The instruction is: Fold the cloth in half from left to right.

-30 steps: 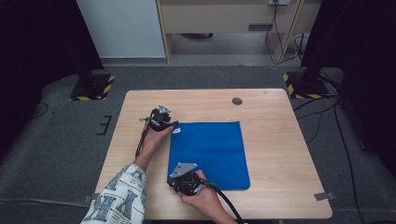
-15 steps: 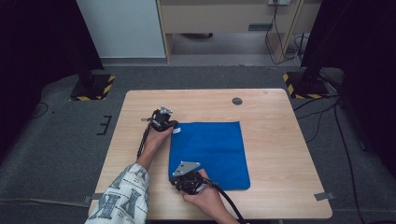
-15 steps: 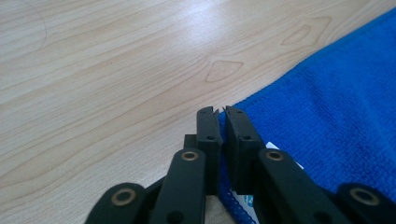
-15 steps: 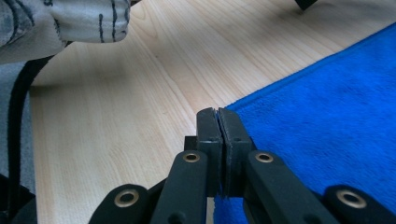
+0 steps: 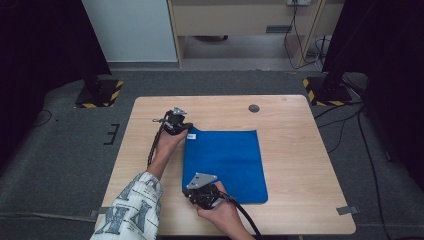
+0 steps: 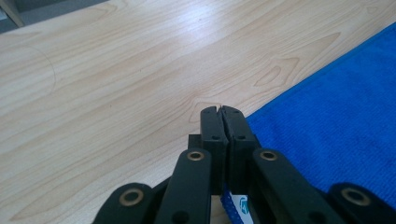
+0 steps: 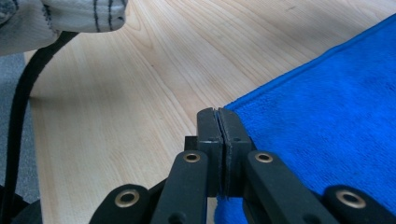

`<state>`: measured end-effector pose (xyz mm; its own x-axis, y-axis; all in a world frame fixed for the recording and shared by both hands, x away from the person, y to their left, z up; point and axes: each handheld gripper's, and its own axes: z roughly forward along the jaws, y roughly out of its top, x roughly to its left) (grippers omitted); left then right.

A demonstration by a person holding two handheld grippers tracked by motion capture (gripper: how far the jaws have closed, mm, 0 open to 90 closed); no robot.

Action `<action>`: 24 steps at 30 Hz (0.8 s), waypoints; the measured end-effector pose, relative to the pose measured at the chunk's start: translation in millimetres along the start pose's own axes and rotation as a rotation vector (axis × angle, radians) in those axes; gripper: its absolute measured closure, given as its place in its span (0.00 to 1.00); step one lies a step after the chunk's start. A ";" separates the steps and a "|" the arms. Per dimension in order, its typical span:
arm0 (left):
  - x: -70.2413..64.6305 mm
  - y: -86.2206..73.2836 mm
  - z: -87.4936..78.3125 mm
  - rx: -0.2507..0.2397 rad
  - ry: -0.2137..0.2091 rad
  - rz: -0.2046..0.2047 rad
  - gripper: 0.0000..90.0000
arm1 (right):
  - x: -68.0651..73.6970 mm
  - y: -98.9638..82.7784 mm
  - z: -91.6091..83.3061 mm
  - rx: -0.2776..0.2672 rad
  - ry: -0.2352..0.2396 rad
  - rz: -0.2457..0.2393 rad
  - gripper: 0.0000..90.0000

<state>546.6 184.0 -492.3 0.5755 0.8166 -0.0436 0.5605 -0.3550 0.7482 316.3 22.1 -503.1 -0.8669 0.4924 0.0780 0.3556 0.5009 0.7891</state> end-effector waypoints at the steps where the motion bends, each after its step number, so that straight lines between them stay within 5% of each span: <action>1: 0.5 0.8 -1.2 0.001 0.003 0.001 0.98 | 1.2 0.7 0.0 0.001 0.001 -0.001 0.99; 24: 27.5 -4.5 -21.4 0.011 0.024 -0.027 0.98 | 21.9 22.5 14.2 -0.050 -0.004 0.004 0.99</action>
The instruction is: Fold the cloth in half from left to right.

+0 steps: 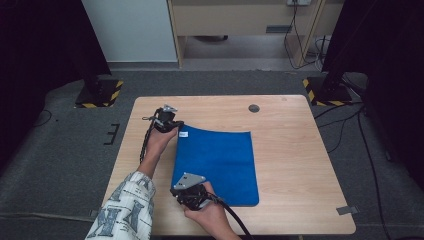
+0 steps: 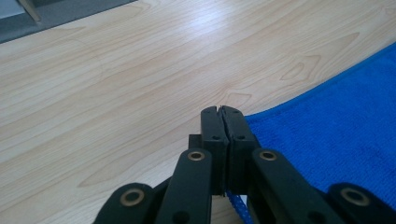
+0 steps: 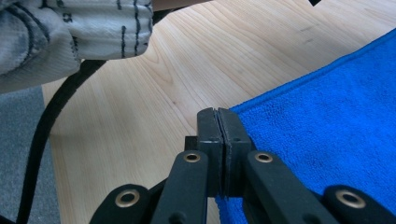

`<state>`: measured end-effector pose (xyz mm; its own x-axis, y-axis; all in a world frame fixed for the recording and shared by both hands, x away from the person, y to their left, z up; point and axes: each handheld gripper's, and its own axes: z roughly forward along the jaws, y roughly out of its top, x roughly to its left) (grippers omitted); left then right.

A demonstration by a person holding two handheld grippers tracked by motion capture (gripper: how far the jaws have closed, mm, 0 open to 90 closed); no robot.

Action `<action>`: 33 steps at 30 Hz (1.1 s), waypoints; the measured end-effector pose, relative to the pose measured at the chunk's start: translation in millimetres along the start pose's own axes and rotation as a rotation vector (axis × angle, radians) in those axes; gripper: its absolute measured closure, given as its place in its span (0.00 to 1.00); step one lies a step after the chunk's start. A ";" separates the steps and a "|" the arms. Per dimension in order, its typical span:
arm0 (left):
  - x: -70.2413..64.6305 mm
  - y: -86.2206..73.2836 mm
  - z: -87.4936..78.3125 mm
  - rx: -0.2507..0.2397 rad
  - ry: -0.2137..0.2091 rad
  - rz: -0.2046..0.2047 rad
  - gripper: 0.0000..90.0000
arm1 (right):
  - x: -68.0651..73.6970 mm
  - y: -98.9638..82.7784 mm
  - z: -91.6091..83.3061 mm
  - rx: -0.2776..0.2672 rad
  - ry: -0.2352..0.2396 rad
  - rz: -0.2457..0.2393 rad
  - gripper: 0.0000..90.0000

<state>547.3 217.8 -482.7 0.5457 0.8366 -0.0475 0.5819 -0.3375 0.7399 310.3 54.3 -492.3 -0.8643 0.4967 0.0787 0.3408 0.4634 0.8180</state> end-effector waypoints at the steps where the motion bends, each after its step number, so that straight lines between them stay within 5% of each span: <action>1: 2.0 -0.6 -1.3 -0.003 0.002 -0.004 0.98 | 1.3 1.2 1.5 0.000 0.003 -0.003 0.99; 8: 14.8 -5.5 -12.6 -0.004 0.013 -0.014 0.98 | 9.8 9.8 13.8 -0.016 0.020 0.002 0.99; 15: 13.7 -2.4 -16.0 0.004 0.024 -0.015 0.98 | 4.7 6.6 13.0 -0.038 0.046 0.042 0.99; 33: -45.4 15.2 28.1 0.008 0.000 -0.005 0.98 | -25.8 -35.4 -37.2 -0.036 -0.012 0.104 0.99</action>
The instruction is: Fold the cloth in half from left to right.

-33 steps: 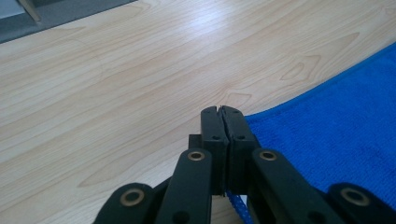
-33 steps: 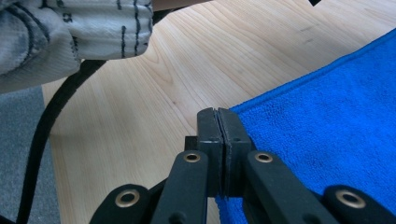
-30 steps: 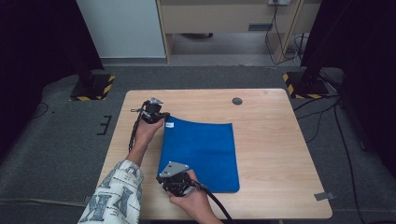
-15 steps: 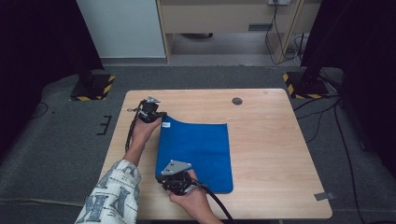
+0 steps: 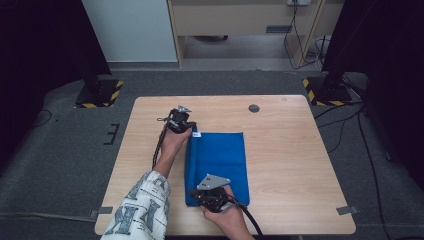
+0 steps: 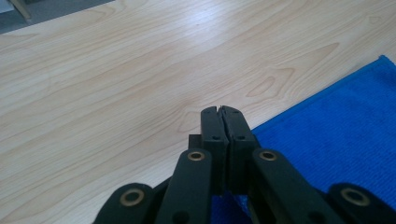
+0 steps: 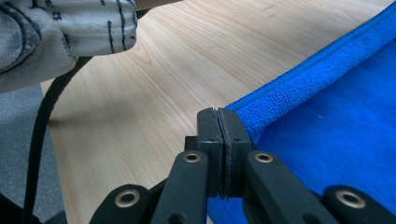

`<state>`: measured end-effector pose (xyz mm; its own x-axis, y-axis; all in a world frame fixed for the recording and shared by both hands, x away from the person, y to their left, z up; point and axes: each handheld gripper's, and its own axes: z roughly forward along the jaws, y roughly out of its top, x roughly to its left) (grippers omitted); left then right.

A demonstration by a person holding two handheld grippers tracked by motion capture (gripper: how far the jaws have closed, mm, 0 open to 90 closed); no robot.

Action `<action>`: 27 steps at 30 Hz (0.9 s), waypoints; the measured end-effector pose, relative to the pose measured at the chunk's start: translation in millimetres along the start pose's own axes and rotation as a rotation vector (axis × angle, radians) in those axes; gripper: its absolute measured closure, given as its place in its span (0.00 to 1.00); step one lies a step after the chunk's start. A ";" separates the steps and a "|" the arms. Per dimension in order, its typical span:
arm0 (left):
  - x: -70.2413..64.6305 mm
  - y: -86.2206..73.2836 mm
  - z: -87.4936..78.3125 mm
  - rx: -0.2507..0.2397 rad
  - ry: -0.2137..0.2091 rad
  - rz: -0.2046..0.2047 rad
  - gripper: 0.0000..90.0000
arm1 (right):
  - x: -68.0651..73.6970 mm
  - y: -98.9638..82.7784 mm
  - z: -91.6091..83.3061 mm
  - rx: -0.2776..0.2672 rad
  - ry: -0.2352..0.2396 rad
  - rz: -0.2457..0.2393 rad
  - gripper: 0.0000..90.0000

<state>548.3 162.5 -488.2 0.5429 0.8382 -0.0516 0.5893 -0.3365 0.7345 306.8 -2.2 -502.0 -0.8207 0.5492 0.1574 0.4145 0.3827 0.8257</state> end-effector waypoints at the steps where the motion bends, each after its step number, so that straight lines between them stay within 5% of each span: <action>1: -2.5 0.9 1.6 -0.002 -0.005 0.000 0.98 | -1.5 -1.1 -2.2 0.004 -0.003 0.000 0.99; 18: -58.0 22.4 33.6 0.029 -0.059 0.059 0.98 | -22.4 -20.0 -44.7 0.031 -0.075 0.021 0.99; 27: -74.3 27.3 41.1 0.023 -0.071 0.062 0.98 | -29.9 -32.6 -58.9 0.036 -0.101 0.034 0.99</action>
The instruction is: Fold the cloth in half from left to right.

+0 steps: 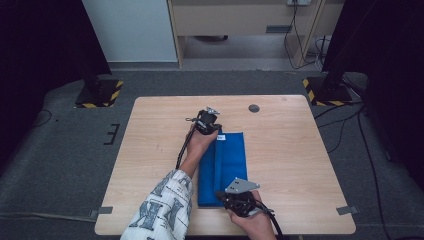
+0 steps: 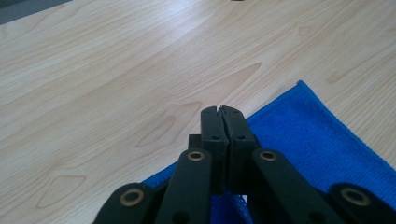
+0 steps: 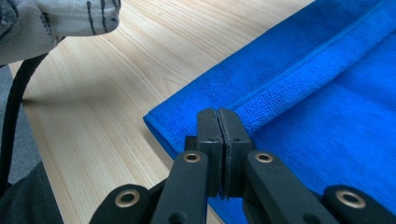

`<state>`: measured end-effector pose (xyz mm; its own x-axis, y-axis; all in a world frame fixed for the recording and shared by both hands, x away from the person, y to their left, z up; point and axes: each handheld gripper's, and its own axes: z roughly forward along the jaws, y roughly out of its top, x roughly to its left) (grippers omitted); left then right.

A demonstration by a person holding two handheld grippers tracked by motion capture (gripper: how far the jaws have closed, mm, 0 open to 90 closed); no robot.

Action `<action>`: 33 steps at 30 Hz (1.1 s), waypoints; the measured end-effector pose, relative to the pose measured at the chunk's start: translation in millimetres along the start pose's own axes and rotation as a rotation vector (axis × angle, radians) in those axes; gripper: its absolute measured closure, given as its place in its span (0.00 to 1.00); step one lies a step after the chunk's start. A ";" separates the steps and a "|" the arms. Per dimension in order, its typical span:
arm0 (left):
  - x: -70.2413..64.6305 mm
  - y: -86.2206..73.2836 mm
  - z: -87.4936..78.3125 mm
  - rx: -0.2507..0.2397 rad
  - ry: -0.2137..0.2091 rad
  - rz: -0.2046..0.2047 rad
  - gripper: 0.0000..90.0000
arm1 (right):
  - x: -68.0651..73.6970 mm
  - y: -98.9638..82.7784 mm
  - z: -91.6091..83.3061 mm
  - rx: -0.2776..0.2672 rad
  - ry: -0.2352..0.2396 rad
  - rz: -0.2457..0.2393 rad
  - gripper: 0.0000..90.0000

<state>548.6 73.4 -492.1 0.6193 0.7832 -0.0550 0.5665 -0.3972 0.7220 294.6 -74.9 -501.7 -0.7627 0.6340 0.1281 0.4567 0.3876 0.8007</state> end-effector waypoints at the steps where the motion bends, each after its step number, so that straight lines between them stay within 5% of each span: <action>1: -1.8 0.7 0.7 -0.004 -0.001 -0.002 0.98 | -0.8 -0.7 -2.0 0.000 -0.004 0.002 0.99; 33: -28.9 11.9 19.1 0.012 -0.027 -0.005 0.98 | -20.2 -17.8 -27.9 0.049 -0.034 0.008 0.98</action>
<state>547.9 37.0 -495.1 0.6306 0.7722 -0.0771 0.5760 -0.3991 0.7134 289.1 -113.3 -502.3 -0.7432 0.6592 0.1141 0.4854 0.4139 0.7701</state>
